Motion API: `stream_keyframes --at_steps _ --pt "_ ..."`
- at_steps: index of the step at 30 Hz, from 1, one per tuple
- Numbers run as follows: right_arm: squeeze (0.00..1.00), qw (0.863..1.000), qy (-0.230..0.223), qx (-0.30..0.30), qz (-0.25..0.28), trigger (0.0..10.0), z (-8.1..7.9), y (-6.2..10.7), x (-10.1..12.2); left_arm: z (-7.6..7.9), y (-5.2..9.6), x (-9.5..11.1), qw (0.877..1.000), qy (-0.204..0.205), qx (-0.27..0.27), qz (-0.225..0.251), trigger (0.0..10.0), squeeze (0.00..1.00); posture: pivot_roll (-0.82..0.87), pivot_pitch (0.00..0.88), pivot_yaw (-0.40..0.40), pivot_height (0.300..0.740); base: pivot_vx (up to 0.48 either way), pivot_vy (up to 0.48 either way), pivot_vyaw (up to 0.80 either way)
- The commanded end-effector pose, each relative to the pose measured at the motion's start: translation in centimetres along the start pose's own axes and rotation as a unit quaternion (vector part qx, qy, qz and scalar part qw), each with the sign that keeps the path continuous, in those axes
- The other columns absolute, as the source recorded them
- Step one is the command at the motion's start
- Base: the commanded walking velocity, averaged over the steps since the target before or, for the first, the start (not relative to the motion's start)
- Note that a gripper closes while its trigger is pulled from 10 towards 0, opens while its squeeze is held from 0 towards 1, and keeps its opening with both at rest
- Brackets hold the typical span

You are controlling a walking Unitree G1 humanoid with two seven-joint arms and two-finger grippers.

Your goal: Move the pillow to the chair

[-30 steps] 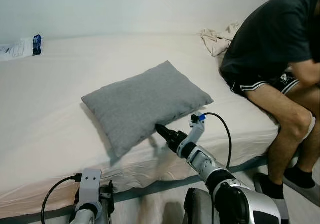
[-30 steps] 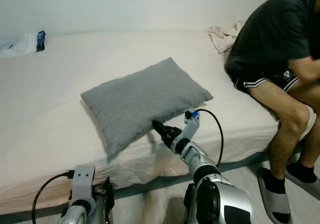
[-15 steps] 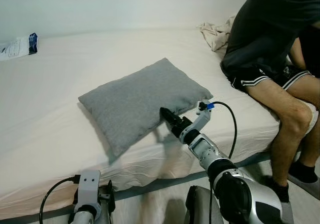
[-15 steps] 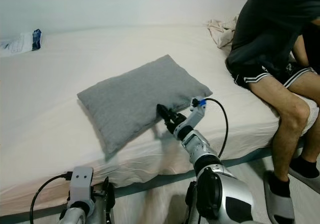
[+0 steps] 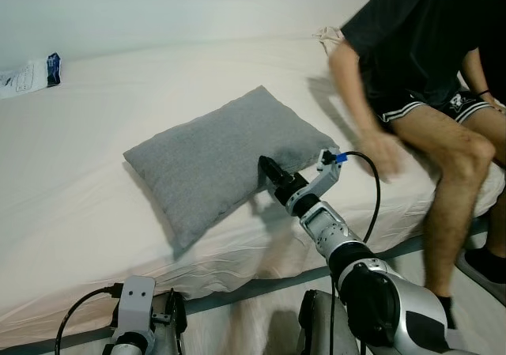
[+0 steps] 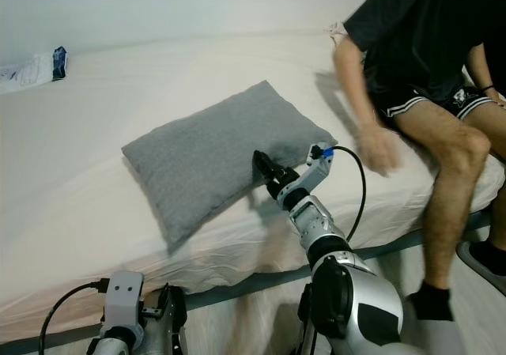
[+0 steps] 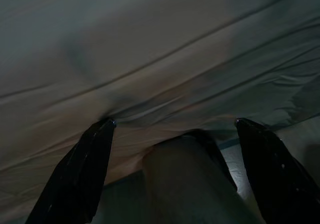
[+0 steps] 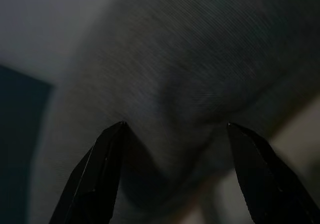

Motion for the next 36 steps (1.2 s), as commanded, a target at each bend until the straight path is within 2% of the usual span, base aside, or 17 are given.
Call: stream_keyframes --at_steps 1,13,14,16,18,21,24,27,29,31,34,35,36 --pt "0.0 0.999 -0.003 -0.021 -0.033 10.0 0.7 0.3 -2.0 0.4 2.2 -3.8 0.998 0.0 -0.01 -0.07 10.0 0.0 0.22 0.207 -0.049 0.495 0.0 0.0 0.0" --pt "0.0 0.999 -0.025 -0.008 -0.035 10.0 -0.8 -0.3 -2.6 0.9 2.5 -4.0 0.997 -0.003 -0.018 -0.07 10.0 0.0 0.22 0.208 -0.044 0.495 0.0 0.0 0.0" --pt "0.0 0.998 -0.017 0.013 -0.061 10.0 -2.0 -0.6 -4.1 1.0 2.5 -4.0 0.997 -0.004 -0.021 -0.069 10.0 0.0 0.21 0.206 -0.038 0.495 0.0 0.0 0.0" --pt "0.0 0.993 -0.053 0.063 -0.081 10.0 -4.0 -0.7 -5.5 1.2 2.5 -3.9 0.997 -0.006 -0.024 -0.067 10.0 0.0 0.21 0.206 -0.038 0.495 0.0 0.0 0.0" --pt "0.0 0.987 -0.093 0.104 -0.081 10.0 -5.5 -0.7 -5.8 1.2 2.4 -3.9 0.997 -0.007 -0.026 -0.066 10.0 0.0 0.21 0.205 -0.037 0.495 0.0 0.0 0.0" --pt "0.0 0.984 -0.12 0.107 -0.077 10.0 -5.8 -0.8 -5.9 1.2 2.4 -3.8 0.997 -0.011 -0.027 -0.066 10.0 0.0 0.21 0.203 -0.037 0.495 0.0 0.0 0.0" --pt "0.0 0.984 -0.127 0.097 -0.077 10.0 -5.6 -0.8 -6.0 1.2 2.4 -3.8 0.997 -0.012 -0.028 -0.066 10.0 0.0 0.21 0.204 -0.038 0.495 0.0 0.0 0.0" --pt "0.0 0.986 -0.096 0.057 -0.127 10.0 -5.1 -0.5 -8.5 1.2 2.4 -3.9 0.997 -0.019 -0.031 -0.067 10.0 0.0 0.2 0.206 -0.041 0.495 0.0 0.0 0.0" --pt "0.0 0.986 -0.08 0.04 -0.139 10.0 -4.7 -0.4 -9.1 1.2 2.5 -3.9 0.997 -0.019 -0.031 -0.068 10.0 0.0 0.2 0.206 -0.043 0.495 0.0 0.0 0.0" --pt "0.0 0.988 -0.069 0.021 -0.137 10.0 -4.3 -0.5 -9.1 1.3 2.6 -4.0 0.997 -0.02 -0.031 -0.069 10.0 0.0 0.2 0.206 -0.049 0.495 0.0 0.0 0.0" --pt "0.0 0.988 -0.084 0.034 -0.122 10.0 -4.8 -0.8 -8.2 1.3 2.6 -4.1 0.997 -0.02 -0.031 -0.07 10.0 0.0 0.19 0.202 -0.051 0.495 0.0 0.0 0.0" --pt "0.0 0.988 -0.099 0.058 -0.107 1.5 -5.7 -1.1 -7.4 1.4 2.6 -4.1 0.997 -0.02 -0.031 -0.071 10.0 0.0 0.19 0.2 -0.053 0.495 0.0 0.0 0.0" --pt "0.0 0.987 -0.104 0.067 -0.103 0.0 -5.9 -1.2 -7.1 1.4 2.6 -4.1 0.997 -0.02 -0.031 -0.072 10.0 0.0 0.19 0.2 -0.053 0.495 0.0 0.0 0.0"
Point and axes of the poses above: a point about 5 cm out from each wrist's last joint towards the gripper, its own y axis pointing back from the gripper into the wrist, its own x axis along the axis of the wrist's last joint, z = x × y, the point moved 6 cm from there along -y, pointing out of the wrist towards the gripper
